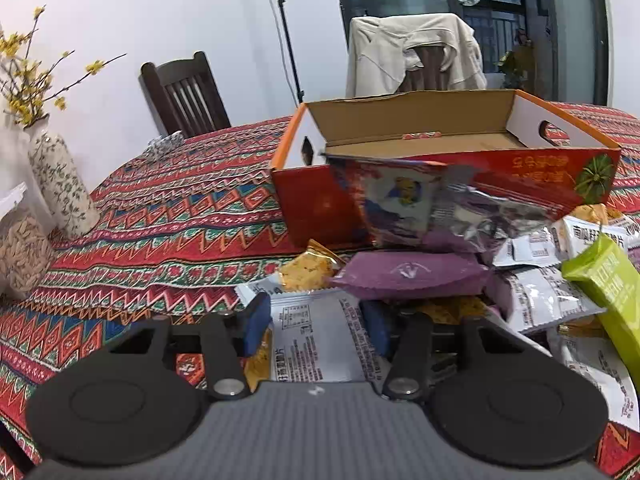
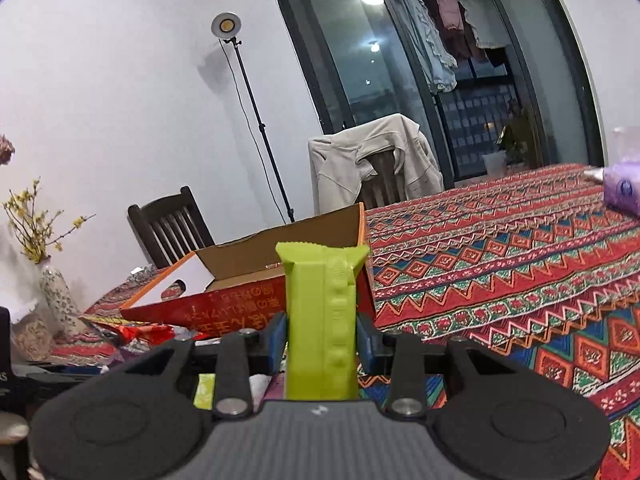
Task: Organize snacks
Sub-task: 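Grasp the white printed packet with the left gripper while the right gripper lifts the green bar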
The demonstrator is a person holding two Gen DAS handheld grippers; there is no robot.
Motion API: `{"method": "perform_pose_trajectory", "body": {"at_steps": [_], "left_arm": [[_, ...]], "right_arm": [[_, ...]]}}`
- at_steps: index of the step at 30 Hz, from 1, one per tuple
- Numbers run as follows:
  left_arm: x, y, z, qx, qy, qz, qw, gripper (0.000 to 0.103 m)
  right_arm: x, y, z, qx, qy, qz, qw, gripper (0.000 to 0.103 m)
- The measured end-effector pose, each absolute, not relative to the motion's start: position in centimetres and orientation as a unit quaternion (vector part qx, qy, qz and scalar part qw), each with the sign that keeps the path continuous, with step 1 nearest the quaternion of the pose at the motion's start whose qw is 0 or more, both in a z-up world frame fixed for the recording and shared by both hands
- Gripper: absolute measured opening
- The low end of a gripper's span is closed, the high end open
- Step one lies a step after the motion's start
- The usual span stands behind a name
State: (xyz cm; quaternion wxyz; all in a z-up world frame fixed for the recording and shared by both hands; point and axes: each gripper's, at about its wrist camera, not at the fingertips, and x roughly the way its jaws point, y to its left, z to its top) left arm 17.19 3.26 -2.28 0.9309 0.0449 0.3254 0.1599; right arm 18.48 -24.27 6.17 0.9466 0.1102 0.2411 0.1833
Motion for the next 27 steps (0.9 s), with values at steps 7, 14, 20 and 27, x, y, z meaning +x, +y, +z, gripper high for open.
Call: {"method": "perform_pose_trajectory", "body": {"at_steps": [7,14,20,27], "left_arm": [[16.4,3.8,-1.7,0.034,0.325,0.142,0.934,0.016],[14.8,4.4,-1.1,0.013,0.320,0.149,0.936,0.033],[14.2,4.4,-1.1,0.002,0.323,0.182,0.929,0.067],[15.2,5.6,-1.7,-0.046,0.350,0.204,0.913,0.051]], "right_arm": [[18.2,-24.4,5.9,0.110,0.235,0.205,0.944,0.035],[17.8,-24.0,6.0,0.105,0.228,0.204,0.946,0.035],[17.1,-23.9,6.4,0.100,0.217,0.200,0.950,0.035],[14.7,-23.9,7.7,0.092,0.198,0.199,0.955,0.035]]}}
